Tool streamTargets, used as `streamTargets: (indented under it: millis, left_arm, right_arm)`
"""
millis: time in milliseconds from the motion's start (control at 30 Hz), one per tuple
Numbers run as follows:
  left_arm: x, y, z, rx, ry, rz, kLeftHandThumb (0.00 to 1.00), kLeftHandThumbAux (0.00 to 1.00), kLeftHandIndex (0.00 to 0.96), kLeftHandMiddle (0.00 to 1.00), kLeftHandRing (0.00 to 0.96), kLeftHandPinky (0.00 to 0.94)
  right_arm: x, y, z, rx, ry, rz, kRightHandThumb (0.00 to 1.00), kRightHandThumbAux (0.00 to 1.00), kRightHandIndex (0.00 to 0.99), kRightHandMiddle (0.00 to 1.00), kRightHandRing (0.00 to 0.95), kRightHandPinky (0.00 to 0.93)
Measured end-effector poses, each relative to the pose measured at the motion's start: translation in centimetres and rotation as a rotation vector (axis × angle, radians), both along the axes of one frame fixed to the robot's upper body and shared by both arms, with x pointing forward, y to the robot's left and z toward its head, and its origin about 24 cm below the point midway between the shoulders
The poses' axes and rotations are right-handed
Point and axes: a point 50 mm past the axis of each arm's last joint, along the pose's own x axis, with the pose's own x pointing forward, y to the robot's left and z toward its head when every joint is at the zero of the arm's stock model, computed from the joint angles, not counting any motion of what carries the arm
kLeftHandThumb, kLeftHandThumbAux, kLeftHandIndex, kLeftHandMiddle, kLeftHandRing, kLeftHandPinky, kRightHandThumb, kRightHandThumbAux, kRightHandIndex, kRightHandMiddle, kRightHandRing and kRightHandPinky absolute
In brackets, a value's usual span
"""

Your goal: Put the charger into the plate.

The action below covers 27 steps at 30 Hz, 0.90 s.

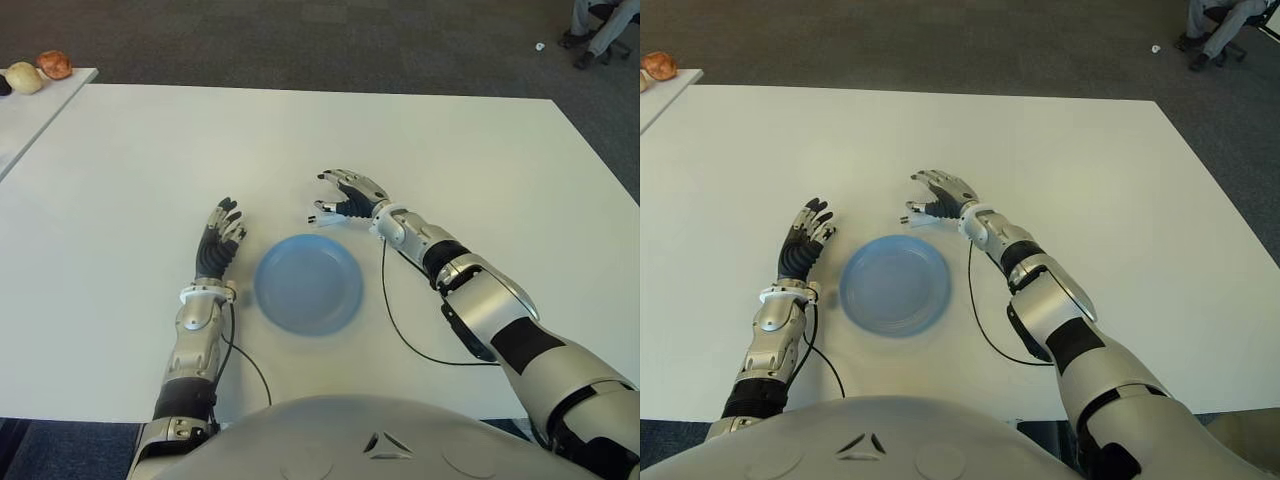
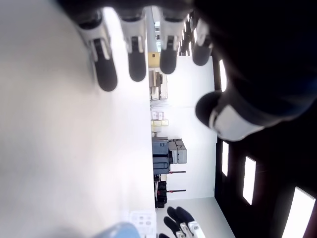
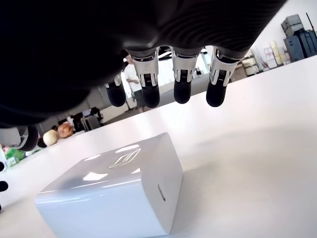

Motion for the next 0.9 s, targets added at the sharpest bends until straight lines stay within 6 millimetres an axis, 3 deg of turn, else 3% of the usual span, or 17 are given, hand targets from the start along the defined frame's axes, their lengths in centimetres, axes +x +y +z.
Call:
streamTargets:
  millis: [900]
  left_arm:
    - [-0.2, 0.2, 0.0, -0.010, -0.001, 0.001, 0.047, 0.625, 0.008, 0.114, 0.144, 0.182]
  right_arm:
    - [-0.7, -1.4, -1.2, -0.080, -0.004, 0.025, 0.282, 0.283, 0.000, 0.000, 0.000, 0.000]
